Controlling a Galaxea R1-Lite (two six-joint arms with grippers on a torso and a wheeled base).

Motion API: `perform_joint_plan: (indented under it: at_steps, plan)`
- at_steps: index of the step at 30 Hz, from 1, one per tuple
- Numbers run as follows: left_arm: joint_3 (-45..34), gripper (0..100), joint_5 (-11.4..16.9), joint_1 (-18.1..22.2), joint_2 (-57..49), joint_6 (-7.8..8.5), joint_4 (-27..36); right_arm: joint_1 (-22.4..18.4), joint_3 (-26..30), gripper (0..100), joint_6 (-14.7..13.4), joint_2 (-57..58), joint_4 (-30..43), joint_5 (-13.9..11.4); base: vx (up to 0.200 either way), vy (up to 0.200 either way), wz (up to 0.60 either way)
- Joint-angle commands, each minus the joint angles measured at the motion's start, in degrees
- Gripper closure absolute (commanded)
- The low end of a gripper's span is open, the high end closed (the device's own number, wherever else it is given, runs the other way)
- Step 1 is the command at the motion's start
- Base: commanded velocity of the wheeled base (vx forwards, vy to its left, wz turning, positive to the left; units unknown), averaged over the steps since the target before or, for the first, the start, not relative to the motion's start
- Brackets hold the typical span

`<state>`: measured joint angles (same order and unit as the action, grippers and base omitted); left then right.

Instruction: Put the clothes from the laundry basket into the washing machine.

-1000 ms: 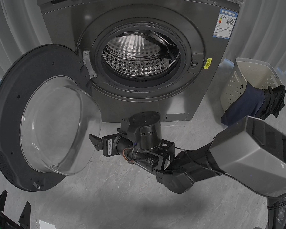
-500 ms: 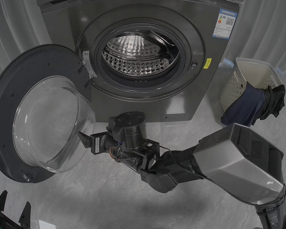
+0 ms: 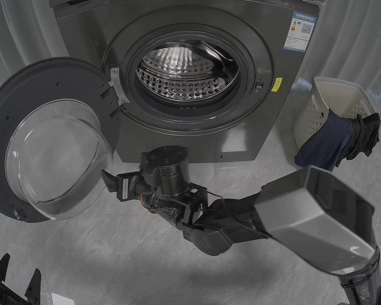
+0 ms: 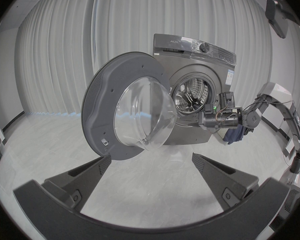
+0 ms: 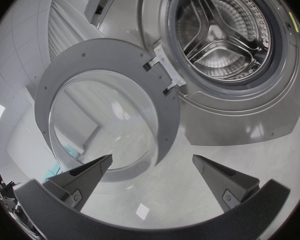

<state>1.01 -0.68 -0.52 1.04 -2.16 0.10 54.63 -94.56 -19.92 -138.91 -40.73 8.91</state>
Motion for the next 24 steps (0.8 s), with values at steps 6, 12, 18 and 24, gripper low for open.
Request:
perform_joint_plan:
  at_steps: [6, 12, 18, 24]
  plan:
    - [-1.0, 0, 0.0, 0.3, -0.9, 0.84, -0.2, -14.9, 49.2, 0, 8.4, 52.0, -0.4, 0.2, 0.0, 0.0, 0.0]
    - [-1.0, 0, 0.0, 0.3, -0.9, 0.84, -0.2, -27.8, 67.8, 0, 14.9, 73.7, -0.3, -1.4, 0.0, 0.0, 0.0]
    - [-1.0, 0, 0.0, 0.3, -0.9, 0.84, -0.2, -34.5, 79.8, 0, 15.5, 87.8, 0.3, -1.6, 0.0, 0.0, 0.0]
    - [-1.0, 0, 0.0, 0.3, -0.9, 0.84, -0.2, -43.9, 93.1, 0, 16.7, 111.9, 7.0, -1.8, 0.0, 0.0, 0.0]
